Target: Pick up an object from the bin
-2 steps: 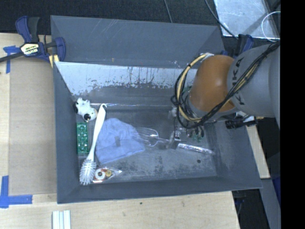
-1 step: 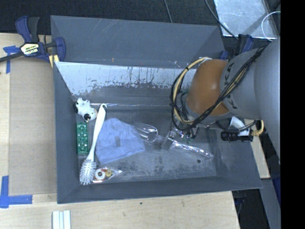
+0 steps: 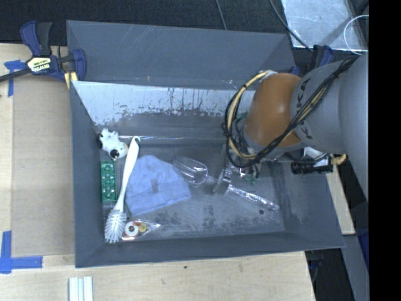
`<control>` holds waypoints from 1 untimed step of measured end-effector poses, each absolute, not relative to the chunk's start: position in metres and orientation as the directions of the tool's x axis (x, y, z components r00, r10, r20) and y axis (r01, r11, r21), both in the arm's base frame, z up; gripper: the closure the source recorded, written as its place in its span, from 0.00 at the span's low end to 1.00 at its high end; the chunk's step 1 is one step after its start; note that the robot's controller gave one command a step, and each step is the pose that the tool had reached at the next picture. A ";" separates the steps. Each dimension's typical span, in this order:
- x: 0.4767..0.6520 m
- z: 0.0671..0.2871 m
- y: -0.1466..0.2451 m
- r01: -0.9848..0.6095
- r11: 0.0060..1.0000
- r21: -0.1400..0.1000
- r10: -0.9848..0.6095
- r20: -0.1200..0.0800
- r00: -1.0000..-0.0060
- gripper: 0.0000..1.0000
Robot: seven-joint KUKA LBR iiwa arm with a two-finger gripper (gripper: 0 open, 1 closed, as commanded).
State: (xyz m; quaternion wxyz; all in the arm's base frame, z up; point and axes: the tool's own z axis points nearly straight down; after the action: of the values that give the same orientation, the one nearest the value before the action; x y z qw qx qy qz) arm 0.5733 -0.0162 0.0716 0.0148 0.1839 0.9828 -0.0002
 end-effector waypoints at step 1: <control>0.558 0.087 -0.013 0.471 0.882 0.005 0.471 -0.025 -0.882 0.00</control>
Offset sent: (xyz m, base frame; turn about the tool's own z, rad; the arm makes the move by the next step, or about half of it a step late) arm -0.0070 0.0069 -0.0016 -0.0072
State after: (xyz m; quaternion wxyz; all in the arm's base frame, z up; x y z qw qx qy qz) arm 0.5583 -0.0126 0.0870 0.0128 0.2425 0.9701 -0.0005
